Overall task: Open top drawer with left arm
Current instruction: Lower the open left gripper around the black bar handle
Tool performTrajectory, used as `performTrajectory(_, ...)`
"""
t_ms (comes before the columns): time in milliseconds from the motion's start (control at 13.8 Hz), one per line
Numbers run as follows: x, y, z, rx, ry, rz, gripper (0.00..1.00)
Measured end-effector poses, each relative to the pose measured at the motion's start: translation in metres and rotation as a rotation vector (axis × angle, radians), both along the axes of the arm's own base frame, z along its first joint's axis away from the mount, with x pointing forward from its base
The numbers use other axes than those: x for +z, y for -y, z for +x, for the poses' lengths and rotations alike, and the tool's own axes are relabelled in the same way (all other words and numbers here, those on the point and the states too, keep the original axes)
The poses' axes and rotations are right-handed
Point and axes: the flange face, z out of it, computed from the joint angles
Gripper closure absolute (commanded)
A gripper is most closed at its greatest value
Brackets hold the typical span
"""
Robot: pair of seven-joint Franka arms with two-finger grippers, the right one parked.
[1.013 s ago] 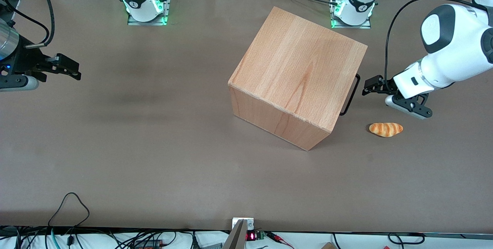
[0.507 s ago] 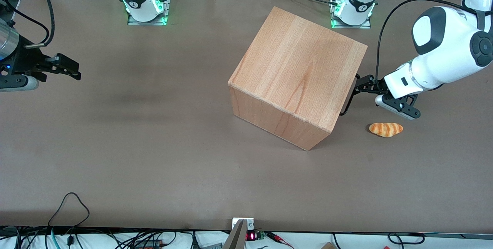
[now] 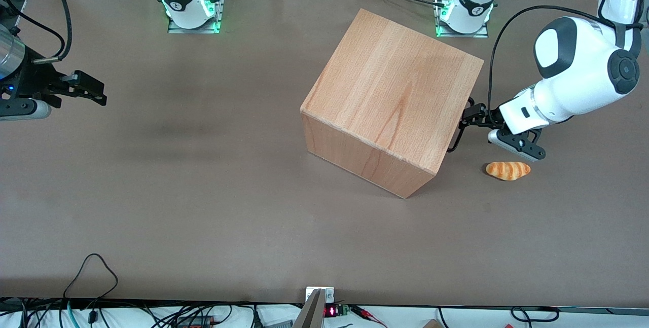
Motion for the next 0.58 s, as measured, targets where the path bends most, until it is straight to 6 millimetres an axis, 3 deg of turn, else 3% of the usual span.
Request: performTrajectory(579,-0.024,0.008,0.007,0.004,0.018,0.007,0.0)
